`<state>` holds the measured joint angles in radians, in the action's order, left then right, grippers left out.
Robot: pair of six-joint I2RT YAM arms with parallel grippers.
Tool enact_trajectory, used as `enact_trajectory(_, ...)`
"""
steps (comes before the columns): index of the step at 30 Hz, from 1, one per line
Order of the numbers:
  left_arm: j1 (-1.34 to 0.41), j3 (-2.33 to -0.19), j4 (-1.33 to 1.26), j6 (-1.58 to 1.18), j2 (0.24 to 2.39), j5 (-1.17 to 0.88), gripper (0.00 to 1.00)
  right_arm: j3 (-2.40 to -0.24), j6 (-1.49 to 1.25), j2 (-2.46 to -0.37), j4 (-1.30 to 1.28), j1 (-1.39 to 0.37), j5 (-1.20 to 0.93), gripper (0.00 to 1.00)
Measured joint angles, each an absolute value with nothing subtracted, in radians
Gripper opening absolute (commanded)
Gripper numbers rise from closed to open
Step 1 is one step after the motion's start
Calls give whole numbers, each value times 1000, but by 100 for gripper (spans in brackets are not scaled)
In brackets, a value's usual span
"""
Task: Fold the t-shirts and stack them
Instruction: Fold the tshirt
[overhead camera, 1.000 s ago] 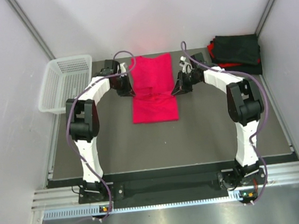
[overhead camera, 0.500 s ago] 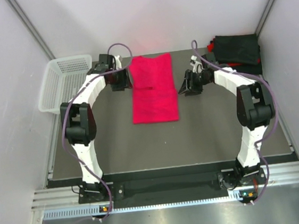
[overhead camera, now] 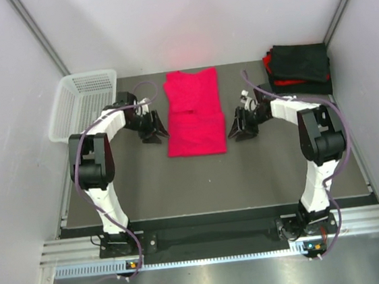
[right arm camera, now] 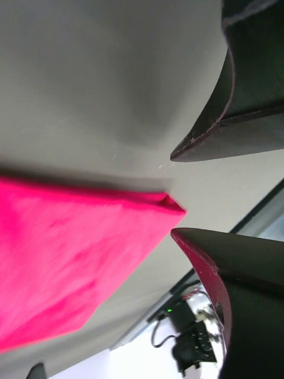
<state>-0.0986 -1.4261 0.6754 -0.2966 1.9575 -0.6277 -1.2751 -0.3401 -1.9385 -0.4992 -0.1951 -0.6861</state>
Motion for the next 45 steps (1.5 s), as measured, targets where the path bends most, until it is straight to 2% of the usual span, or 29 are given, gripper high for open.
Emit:
enact_trajectory(10,-98,-1354,675,-313,1978,-716,57,-1202,-374,-1983,-465,-218,-762,47)
enact_trajectory(25,-99,-1300,692,-308,2006,-719,57,-1180,-423,-1993,-422,-274,-806,47)
enact_trajectory(35,-116,-1298,684,-316,2019,-728,54,-1178,-430,-1994,-419,-281,-801,43)
enact_trajectory(40,-134,-1298,677,-327,2031,-740,44,-1178,-434,-1999,-416,-281,-802,38)
enact_trajectory(43,-144,-1298,672,-335,2040,-743,33,-1177,-439,-2006,-410,-281,-804,33)
enact_trajectory(44,-146,-1298,670,-337,2043,-740,22,-1177,-442,-2008,-408,-281,-806,30)
enact_trajectory(45,-146,-1298,665,-341,2048,-740,17,-1173,-442,-2008,-403,-281,-807,27)
